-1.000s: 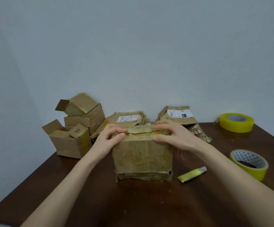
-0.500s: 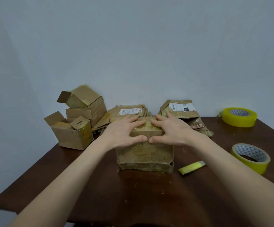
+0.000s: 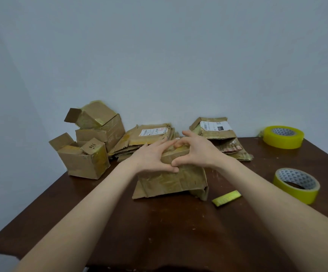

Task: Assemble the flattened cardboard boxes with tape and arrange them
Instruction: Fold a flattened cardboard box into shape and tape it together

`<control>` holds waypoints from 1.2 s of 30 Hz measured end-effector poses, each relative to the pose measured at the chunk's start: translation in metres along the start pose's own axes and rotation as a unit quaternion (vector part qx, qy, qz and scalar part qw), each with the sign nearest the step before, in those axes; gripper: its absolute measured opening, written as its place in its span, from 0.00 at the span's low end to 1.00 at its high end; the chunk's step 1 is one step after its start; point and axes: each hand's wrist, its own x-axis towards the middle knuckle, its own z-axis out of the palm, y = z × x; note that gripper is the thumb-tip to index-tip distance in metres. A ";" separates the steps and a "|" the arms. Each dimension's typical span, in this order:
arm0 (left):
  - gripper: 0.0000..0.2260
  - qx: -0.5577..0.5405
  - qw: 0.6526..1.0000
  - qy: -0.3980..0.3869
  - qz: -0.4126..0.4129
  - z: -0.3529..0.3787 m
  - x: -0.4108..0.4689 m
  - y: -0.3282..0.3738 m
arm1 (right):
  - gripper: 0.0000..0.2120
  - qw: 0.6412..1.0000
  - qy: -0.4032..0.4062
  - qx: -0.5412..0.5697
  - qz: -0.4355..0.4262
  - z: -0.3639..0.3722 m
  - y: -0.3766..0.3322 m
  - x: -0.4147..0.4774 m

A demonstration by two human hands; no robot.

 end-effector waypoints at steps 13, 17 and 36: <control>0.38 -0.069 0.997 -0.009 -0.015 -0.022 0.001 -0.027 | 0.60 0.934 -0.040 0.354 0.018 0.039 0.032 0.001; 0.38 -0.047 0.999 0.009 -0.012 -0.043 -0.005 -0.023 | 0.53 0.930 0.007 0.367 -0.024 0.034 0.025 0.010; 0.31 0.080 0.949 0.303 0.043 -0.023 -0.037 0.019 | 0.33 0.842 0.162 0.504 0.107 0.009 0.028 -0.020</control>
